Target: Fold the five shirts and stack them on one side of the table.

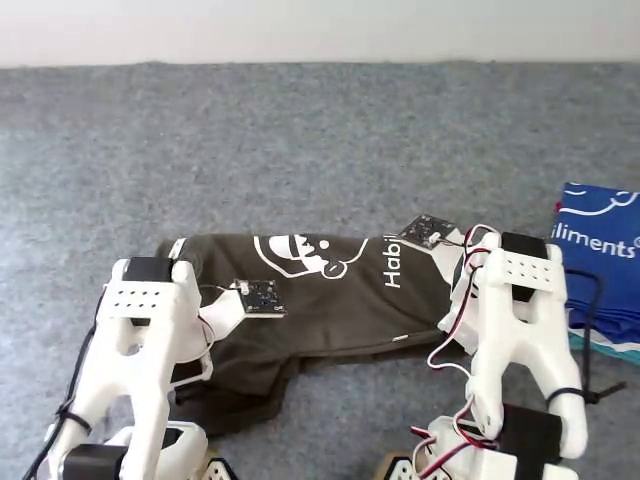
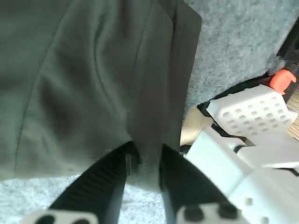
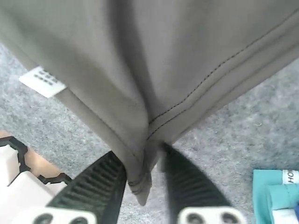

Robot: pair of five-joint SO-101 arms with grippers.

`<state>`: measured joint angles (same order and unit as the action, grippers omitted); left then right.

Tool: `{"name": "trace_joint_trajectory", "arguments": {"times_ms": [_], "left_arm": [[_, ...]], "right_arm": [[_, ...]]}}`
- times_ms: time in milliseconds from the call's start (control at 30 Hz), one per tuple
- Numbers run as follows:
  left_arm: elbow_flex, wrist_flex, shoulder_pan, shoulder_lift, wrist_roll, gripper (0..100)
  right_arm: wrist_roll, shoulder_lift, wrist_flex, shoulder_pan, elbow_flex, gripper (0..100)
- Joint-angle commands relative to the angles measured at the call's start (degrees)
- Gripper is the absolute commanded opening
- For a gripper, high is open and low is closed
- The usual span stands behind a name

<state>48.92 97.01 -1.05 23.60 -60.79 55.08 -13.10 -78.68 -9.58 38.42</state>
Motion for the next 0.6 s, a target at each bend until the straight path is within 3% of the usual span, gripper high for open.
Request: {"name": "trace_joint_trajectory", "arguments": {"times_ms": [0, 267, 567], "left_arm": [[-3.3, 0.1, 0.1, 4.4, 2.8, 12], [-3.6, 3.3, 0.0, 22.0, 3.8, 17], [-5.1, 3.3, 0.0, 30.0, 12.8, 17]], "right_arm": [[-3.3, -2.8, -1.0, -0.9, -1.1, 22.1], [-4.3, -2.8, -8.7, -0.9, -10.5, 22.1], [-4.0, -2.8, -20.5, -0.9, -24.2, 22.1]]}}
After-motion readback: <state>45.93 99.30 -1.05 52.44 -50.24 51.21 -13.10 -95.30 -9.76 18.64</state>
